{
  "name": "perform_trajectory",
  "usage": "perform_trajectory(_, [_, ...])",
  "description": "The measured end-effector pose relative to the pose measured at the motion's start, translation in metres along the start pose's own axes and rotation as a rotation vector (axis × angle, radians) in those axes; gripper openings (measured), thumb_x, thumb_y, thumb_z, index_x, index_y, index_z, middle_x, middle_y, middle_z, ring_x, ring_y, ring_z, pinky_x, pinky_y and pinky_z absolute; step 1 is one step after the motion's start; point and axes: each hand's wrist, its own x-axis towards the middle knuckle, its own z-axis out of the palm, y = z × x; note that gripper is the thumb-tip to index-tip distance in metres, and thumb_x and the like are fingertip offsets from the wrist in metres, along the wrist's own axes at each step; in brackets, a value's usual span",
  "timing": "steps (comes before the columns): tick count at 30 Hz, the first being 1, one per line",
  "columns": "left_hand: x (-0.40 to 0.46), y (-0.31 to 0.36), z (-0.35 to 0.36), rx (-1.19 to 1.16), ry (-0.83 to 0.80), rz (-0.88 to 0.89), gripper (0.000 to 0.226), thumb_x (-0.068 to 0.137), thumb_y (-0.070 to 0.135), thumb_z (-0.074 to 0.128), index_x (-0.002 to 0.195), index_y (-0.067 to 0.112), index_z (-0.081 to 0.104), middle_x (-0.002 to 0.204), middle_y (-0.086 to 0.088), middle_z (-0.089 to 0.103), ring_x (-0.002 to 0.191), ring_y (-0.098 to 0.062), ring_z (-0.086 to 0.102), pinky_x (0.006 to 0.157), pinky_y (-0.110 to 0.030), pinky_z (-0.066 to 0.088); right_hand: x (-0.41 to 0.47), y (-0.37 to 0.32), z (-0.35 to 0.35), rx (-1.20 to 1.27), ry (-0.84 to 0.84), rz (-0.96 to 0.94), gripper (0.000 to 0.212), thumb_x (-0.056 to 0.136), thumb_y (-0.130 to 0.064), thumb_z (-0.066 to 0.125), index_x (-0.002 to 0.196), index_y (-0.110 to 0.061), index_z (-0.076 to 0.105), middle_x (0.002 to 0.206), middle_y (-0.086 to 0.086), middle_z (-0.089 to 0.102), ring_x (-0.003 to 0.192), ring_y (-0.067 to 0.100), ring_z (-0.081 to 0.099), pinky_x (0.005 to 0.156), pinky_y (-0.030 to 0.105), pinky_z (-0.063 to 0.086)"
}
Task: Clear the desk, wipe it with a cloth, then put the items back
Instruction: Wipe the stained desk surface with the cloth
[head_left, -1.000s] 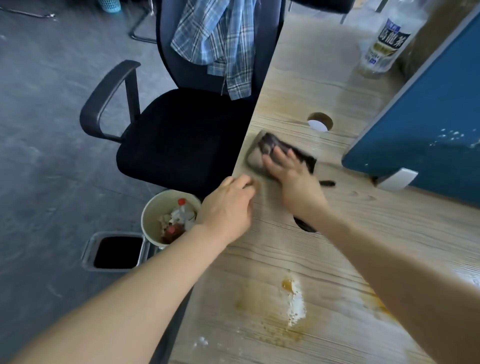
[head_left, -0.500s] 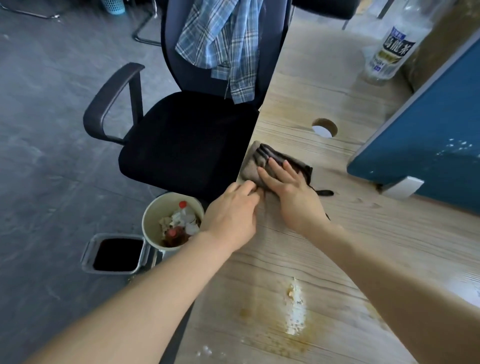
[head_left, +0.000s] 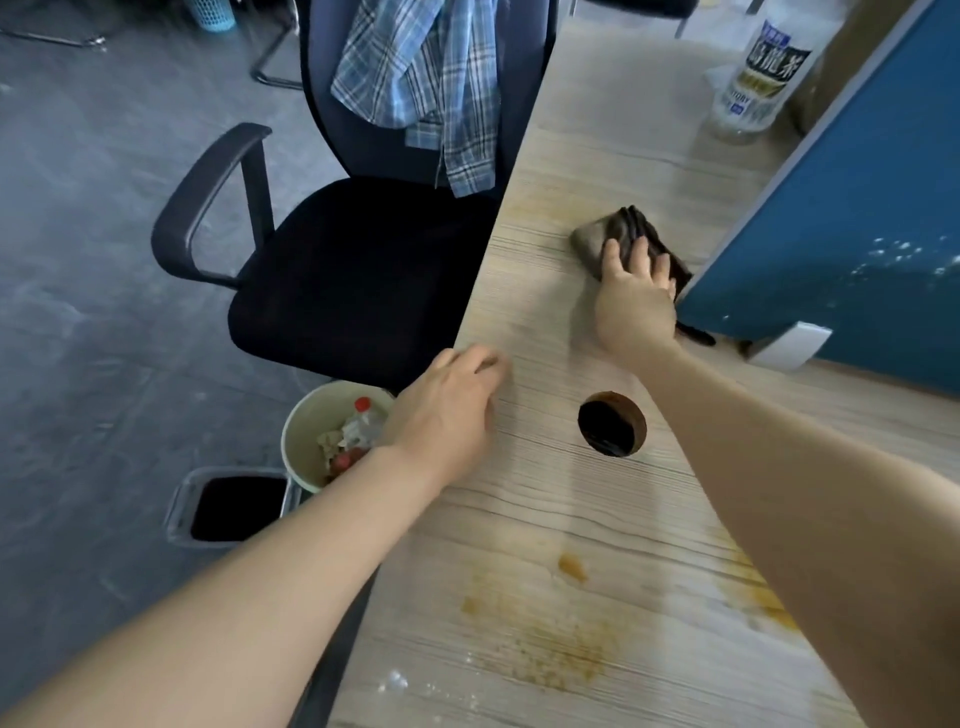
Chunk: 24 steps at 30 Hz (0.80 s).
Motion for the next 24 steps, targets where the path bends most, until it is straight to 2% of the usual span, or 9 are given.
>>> perform_trajectory(2, [0.001, 0.0, 0.0, 0.007, 0.0, 0.0, 0.047, 0.092, 0.006, 0.039, 0.137, 0.019, 0.046, 0.136, 0.011, 0.039, 0.116, -0.015, 0.037, 0.089, -0.037, 0.048, -0.012, -0.019, 0.004, 0.005, 0.021, -0.063, 0.06, 0.096, -0.003, 0.028, 0.152, -0.019, 0.011, 0.159, 0.01, 0.0, 0.143, 0.041, 0.0, 0.116, 0.049, 0.009])
perform_trajectory(5, [0.002, 0.003, -0.003, 0.018, -0.001, -0.009, 0.045, 0.091, 0.007, 0.04, 0.133, 0.019, 0.05, 0.133, 0.007, 0.042, 0.112, -0.019, 0.04, 0.086, -0.04, 0.049, -0.045, -0.047, 0.016, 0.005, -0.017, -0.357, 0.059, 0.096, -0.009, 0.033, 0.151, -0.024, 0.016, 0.159, 0.003, 0.003, 0.144, 0.037, 0.002, 0.116, 0.047, 0.012])
perform_trajectory(8, [0.002, 0.004, -0.004, 0.047, -0.007, -0.017, 0.04, 0.092, 0.01, 0.042, 0.129, 0.017, 0.053, 0.135, 0.006, 0.041, 0.113, -0.018, 0.04, 0.09, -0.037, 0.047, -0.055, -0.031, 0.009, 0.047, -0.111, -0.517, 0.064, 0.095, 0.0, 0.032, 0.15, -0.031, 0.017, 0.159, -0.005, 0.003, 0.146, 0.027, 0.0, 0.118, 0.04, 0.008])
perform_trajectory(10, [0.002, 0.003, -0.004, 0.041, -0.003, -0.007, 0.04, 0.094, 0.011, 0.041, 0.131, 0.016, 0.052, 0.135, 0.007, 0.042, 0.114, -0.017, 0.041, 0.09, -0.037, 0.046, -0.039, -0.008, 0.0, 0.018, -0.081, -0.458, 0.07, 0.093, 0.007, 0.031, 0.15, -0.031, 0.017, 0.159, -0.007, 0.003, 0.146, 0.026, 0.001, 0.116, 0.04, 0.01])
perform_trajectory(12, [0.001, 0.002, -0.003, 0.002, -0.001, 0.001, 0.044, 0.093, 0.008, 0.041, 0.136, 0.018, 0.048, 0.134, 0.009, 0.043, 0.114, -0.016, 0.041, 0.089, -0.037, 0.048, -0.017, 0.007, -0.005, 0.007, -0.036, -0.286, 0.072, 0.092, 0.008, 0.032, 0.15, -0.032, 0.017, 0.159, -0.005, 0.003, 0.146, 0.029, 0.002, 0.115, 0.045, 0.014])
perform_trajectory(15, [0.001, 0.0, -0.001, 0.004, 0.012, 0.003, 0.047, 0.092, 0.003, 0.04, 0.135, 0.019, 0.048, 0.132, 0.01, 0.043, 0.112, -0.015, 0.04, 0.085, -0.036, 0.049, 0.001, -0.005, -0.003, 0.034, -0.014, -0.181, 0.067, 0.093, 0.004, 0.034, 0.149, -0.03, 0.022, 0.159, 0.004, 0.008, 0.144, 0.039, 0.002, 0.116, 0.052, 0.011])
perform_trajectory(20, [0.002, 0.007, -0.005, 0.004, -0.007, -0.033, 0.041, 0.094, 0.007, 0.039, 0.131, 0.018, 0.05, 0.131, 0.007, 0.042, 0.113, -0.017, 0.039, 0.083, -0.022, 0.036, -0.021, -0.044, 0.001, 0.02, -0.088, -0.387, 0.061, 0.095, -0.003, 0.033, 0.148, -0.033, 0.025, 0.159, 0.001, 0.009, 0.144, 0.038, 0.004, 0.113, 0.052, 0.012])
perform_trajectory(23, [-0.008, 0.008, -0.008, 0.012, -0.003, -0.051, 0.033, 0.094, 0.011, 0.041, 0.121, 0.017, 0.059, 0.129, 0.004, 0.046, 0.115, -0.02, 0.044, 0.105, -0.035, 0.033, -0.054, -0.05, 0.003, -0.016, -0.143, -0.496, 0.058, 0.099, -0.01, 0.036, 0.148, -0.038, 0.022, 0.159, -0.004, 0.006, 0.145, 0.034, 0.003, 0.114, 0.047, 0.013])
perform_trajectory(24, [-0.017, 0.006, -0.007, 0.025, 0.025, -0.063, 0.032, 0.092, 0.01, 0.043, 0.119, 0.014, 0.061, 0.13, 0.002, 0.047, 0.115, -0.022, 0.045, 0.107, -0.04, 0.034, -0.068, -0.049, 0.004, -0.011, -0.16, -0.524, 0.056, 0.1, -0.013, 0.037, 0.147, -0.039, 0.022, 0.159, -0.005, 0.006, 0.145, 0.032, 0.002, 0.115, 0.046, 0.013])
